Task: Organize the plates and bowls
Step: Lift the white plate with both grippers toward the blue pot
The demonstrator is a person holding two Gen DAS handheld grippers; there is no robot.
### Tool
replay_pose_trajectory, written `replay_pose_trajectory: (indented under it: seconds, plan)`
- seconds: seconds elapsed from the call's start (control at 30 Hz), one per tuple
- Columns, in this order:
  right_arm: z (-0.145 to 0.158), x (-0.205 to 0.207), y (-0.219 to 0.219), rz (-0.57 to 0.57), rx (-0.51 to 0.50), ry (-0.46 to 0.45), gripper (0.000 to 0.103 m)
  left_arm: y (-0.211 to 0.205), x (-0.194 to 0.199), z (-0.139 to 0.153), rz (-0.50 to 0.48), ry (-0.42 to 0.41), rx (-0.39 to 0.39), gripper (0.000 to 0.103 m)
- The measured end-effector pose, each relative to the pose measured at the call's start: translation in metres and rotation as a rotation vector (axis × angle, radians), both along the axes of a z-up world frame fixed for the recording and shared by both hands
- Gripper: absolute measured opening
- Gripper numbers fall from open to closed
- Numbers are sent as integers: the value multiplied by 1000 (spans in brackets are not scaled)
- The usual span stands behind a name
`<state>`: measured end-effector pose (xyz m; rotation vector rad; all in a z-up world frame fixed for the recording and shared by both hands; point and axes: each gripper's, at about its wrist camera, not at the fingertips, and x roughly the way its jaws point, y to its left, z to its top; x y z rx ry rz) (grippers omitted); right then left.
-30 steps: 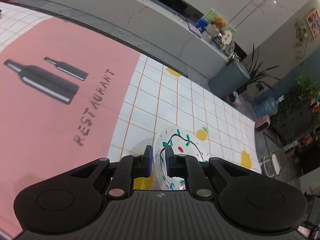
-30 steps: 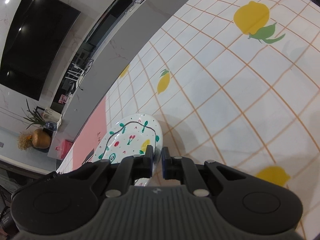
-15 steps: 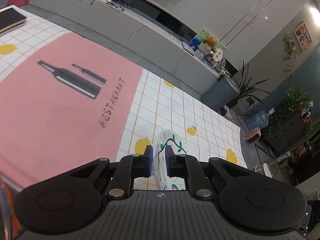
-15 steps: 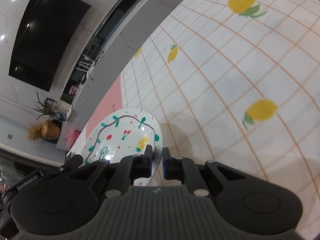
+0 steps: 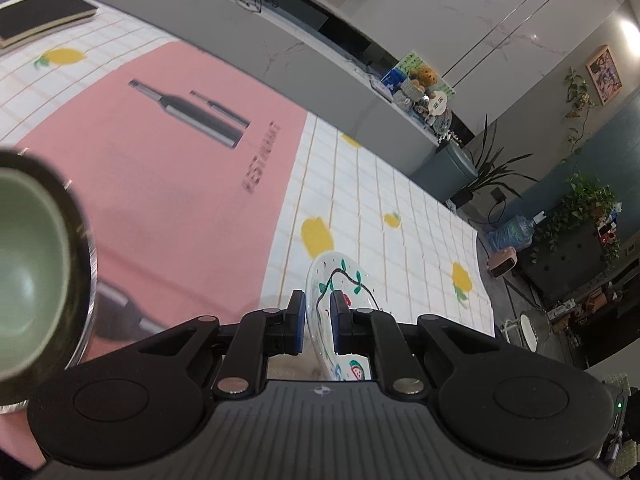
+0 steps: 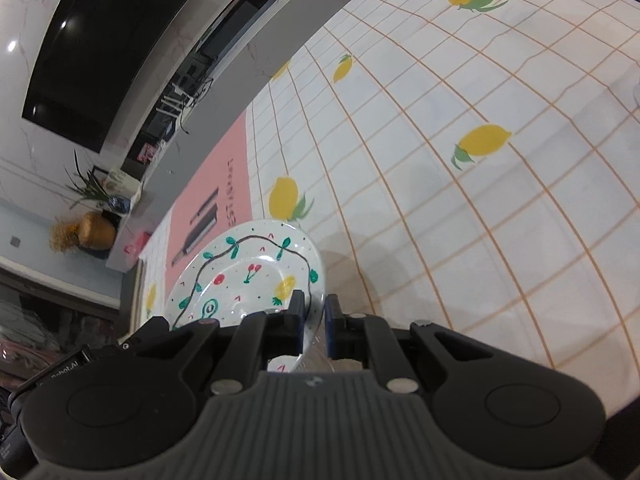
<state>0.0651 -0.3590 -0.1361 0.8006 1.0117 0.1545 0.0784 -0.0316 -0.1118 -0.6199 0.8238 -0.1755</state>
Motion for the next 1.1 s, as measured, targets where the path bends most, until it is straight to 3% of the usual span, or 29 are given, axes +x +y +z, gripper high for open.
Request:
replay_pose_trajectory:
  seconds: [0.47,1.1]
  plan:
    - [-4,-20,13,57,-91,22,8,12,-36,-22,-17,66,-8,14]
    - [-6,-25,40,133,-218,18,7,17,-47,-36,-21,135,71,14]
